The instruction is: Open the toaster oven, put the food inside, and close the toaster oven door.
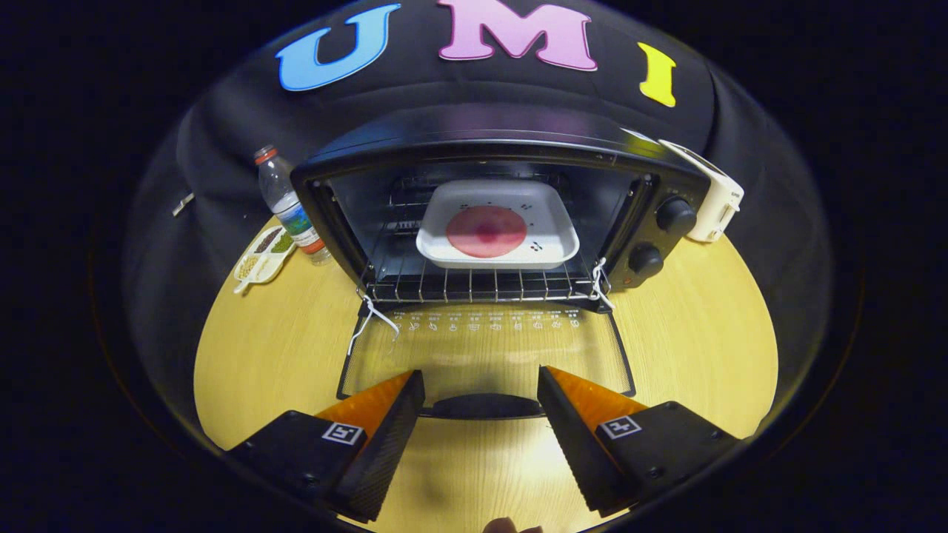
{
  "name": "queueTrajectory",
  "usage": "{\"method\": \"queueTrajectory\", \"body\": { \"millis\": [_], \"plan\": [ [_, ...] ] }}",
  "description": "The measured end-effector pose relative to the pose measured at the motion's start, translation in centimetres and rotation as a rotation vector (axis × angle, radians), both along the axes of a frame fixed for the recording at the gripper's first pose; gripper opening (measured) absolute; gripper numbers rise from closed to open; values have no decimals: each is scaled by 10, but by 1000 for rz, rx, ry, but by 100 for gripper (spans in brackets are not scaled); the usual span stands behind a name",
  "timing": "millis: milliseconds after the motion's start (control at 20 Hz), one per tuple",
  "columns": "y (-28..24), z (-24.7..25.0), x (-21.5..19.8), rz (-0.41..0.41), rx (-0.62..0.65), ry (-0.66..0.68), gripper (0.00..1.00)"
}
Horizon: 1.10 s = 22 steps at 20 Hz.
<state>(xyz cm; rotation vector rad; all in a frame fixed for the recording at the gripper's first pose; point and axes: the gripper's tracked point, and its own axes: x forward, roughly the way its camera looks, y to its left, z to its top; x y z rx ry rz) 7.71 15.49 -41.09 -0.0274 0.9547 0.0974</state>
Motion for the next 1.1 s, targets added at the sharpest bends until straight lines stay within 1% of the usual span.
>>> {"method": "queueTrajectory", "body": {
  "millis": [150, 200, 250, 350, 400, 500, 700, 900, 1000, 1100],
  "plan": [
    [-11, -27, -40, 11, -35, 96, 100],
    [-15, -39, -45, 18, -49, 117, 99],
    [-20, -49, -43, 9, -68, 134, 99],
    [-18, -59, -28, -15, -57, 116, 100],
    [-18, -65, -28, -39, -48, 147, 100],
    [-17, -65, -27, -33, -52, 132, 100],
    [-18, -32, -29, -16, -38, -26, 99],
    [-17, 11, -20, 9, -11, -200, 99],
    [-20, 39, -9, -1, 8, -265, 99],
    [-23, 69, -7, -14, 25, -305, 100]
  ]
}}
